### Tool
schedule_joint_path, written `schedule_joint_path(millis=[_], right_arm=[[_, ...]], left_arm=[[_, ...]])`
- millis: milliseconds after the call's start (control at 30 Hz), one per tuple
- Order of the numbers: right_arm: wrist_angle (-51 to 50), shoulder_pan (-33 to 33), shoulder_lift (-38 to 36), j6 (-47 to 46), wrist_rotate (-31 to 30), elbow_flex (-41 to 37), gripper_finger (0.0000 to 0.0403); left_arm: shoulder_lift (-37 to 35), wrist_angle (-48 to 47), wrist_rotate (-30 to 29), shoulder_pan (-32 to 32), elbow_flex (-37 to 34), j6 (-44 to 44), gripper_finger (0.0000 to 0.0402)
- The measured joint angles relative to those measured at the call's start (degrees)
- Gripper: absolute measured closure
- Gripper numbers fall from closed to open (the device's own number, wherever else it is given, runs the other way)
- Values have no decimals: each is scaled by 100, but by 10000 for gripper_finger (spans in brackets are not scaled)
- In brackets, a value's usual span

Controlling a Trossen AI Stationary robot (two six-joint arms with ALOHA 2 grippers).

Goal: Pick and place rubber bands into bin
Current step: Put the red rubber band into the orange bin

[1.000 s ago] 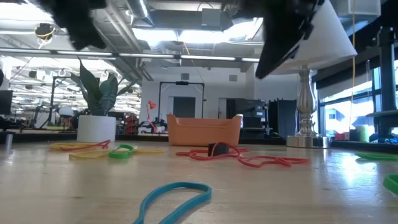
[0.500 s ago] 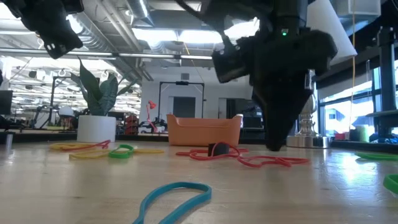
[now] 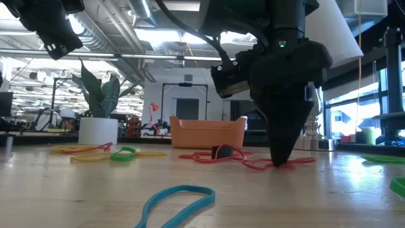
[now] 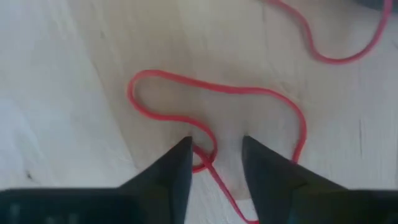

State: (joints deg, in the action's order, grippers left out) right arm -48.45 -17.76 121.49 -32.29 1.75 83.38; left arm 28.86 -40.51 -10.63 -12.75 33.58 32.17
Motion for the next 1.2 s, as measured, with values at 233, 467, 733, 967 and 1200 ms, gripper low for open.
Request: schedule_joint_path(millis=[233, 467, 733, 967, 1200], right_arm=[[74, 61, -173, -387, 188, -31, 392], [72, 195, -1121, -521, 132, -31, 399], [15, 584, -2419, -192, -1003, -33, 400], [805, 1538, -3075, 1068, -1267, -38, 401], [1828, 2721, -2971, 2062, -932, -31, 402]], left_arm=[[0, -2, -4, 4, 0, -426, 400], [15, 0, -176, 4, 0, -701, 400], [32, 1, -548, 9, 0, -699, 400], [56, 3, -1204, 13, -2, -696, 400], [131, 4, -1671, 13, -2, -688, 400]])
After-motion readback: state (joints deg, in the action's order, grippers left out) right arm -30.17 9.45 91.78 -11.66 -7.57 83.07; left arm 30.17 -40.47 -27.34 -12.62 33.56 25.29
